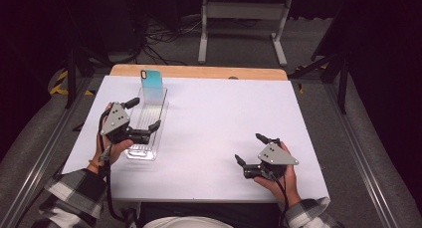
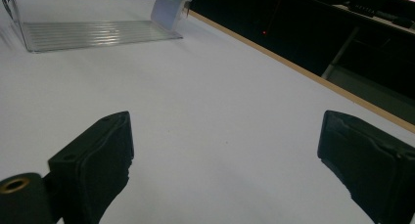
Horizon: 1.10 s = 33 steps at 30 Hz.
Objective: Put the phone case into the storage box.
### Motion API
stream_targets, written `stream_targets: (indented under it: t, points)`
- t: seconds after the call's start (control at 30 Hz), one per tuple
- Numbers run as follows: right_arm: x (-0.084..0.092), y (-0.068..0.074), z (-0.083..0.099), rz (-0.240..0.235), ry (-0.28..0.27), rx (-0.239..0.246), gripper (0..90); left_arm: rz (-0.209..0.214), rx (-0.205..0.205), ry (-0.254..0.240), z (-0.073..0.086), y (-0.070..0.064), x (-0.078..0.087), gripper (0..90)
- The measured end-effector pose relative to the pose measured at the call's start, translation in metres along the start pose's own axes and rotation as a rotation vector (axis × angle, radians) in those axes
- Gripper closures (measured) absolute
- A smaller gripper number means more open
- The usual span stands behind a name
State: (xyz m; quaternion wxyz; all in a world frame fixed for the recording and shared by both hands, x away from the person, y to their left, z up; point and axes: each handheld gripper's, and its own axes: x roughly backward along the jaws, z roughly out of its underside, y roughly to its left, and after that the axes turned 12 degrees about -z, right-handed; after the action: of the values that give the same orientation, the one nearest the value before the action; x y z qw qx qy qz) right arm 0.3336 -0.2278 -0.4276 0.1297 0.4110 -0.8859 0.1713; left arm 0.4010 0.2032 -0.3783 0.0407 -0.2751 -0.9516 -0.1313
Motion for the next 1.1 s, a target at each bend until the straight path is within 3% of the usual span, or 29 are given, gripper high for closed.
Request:
stream_targets:
  t: [0.4, 1.1]
  points:
    - [-0.002, 0.0, -0.005, -0.009, -0.027, 0.006, 6.7, 0.01, -0.006, -0.005, 0.004, -0.01, 0.006, 4.0]
    - [-0.009, 0.001, -0.012, -0.05, -0.041, 0.026, 6.7, 0.045, -0.017, 0.033, 0.016, -0.028, 0.014, 5.0]
